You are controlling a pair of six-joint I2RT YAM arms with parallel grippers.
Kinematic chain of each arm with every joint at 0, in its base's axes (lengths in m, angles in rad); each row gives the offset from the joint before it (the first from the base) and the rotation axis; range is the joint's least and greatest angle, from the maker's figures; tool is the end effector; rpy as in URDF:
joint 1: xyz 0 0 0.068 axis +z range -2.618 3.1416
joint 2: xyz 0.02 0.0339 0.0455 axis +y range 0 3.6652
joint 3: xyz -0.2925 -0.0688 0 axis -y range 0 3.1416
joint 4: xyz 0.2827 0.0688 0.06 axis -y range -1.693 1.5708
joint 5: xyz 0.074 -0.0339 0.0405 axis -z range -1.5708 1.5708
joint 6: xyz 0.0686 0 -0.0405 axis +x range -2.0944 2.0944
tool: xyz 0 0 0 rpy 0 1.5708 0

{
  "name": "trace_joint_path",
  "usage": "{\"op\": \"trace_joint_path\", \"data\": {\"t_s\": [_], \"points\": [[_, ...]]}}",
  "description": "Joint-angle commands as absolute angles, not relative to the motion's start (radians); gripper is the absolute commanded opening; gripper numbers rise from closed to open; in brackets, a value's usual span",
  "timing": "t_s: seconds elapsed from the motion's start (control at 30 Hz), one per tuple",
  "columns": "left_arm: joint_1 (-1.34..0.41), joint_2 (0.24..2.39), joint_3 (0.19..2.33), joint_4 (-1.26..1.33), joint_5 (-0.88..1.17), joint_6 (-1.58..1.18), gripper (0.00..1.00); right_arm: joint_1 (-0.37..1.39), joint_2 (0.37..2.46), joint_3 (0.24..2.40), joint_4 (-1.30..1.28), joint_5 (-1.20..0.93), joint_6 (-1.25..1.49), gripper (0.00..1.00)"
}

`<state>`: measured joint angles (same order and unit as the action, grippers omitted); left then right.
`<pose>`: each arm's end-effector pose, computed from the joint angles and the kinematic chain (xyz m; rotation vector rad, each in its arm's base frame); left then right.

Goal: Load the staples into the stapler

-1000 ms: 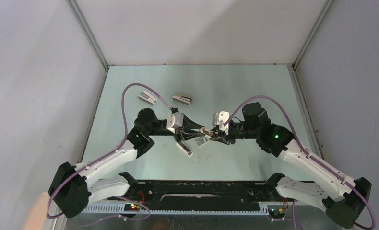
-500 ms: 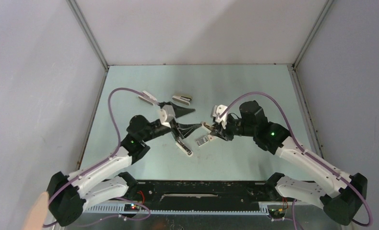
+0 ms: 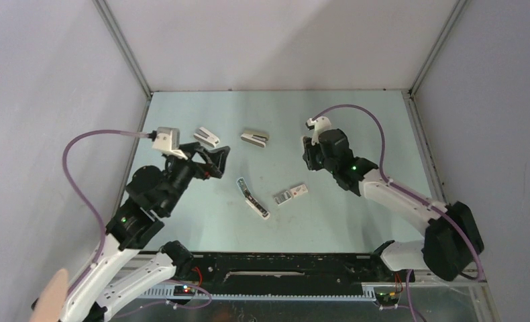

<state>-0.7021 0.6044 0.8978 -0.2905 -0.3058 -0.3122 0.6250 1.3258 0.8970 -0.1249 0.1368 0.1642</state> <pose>0.1447 -0.0953 0.4193 0.0664 1.5939 -0.5556 0.2908 0.1983 0.2596 -0.4080 2.0963 0.3224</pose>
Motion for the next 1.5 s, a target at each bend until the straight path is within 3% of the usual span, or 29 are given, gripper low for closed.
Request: {"op": "trace_joint_path", "data": {"t_s": [0.0, 0.47, 0.97, 1.47], "points": [[-0.700, 0.554, 0.908, -0.556, -0.403, -0.288, 1.00, 0.620, 1.428, 0.969, -0.027, 0.236, 0.344, 0.00], [-0.639, 0.501, 0.831, -0.577, -0.504, -0.117, 1.00, 0.758, 1.837, 1.196, 0.025, 0.156, 0.301, 0.01], [-0.490, 0.487, 0.790, -0.564, -0.417, -0.118, 1.00, 0.811, 2.017, 1.296, -0.031, 0.149, 0.265, 0.12], [-0.402, 0.481, 0.782, -0.557, -0.354, -0.131, 1.00, 0.827, 1.916, 1.297, -0.135, 0.095, 0.249, 0.49]]}}
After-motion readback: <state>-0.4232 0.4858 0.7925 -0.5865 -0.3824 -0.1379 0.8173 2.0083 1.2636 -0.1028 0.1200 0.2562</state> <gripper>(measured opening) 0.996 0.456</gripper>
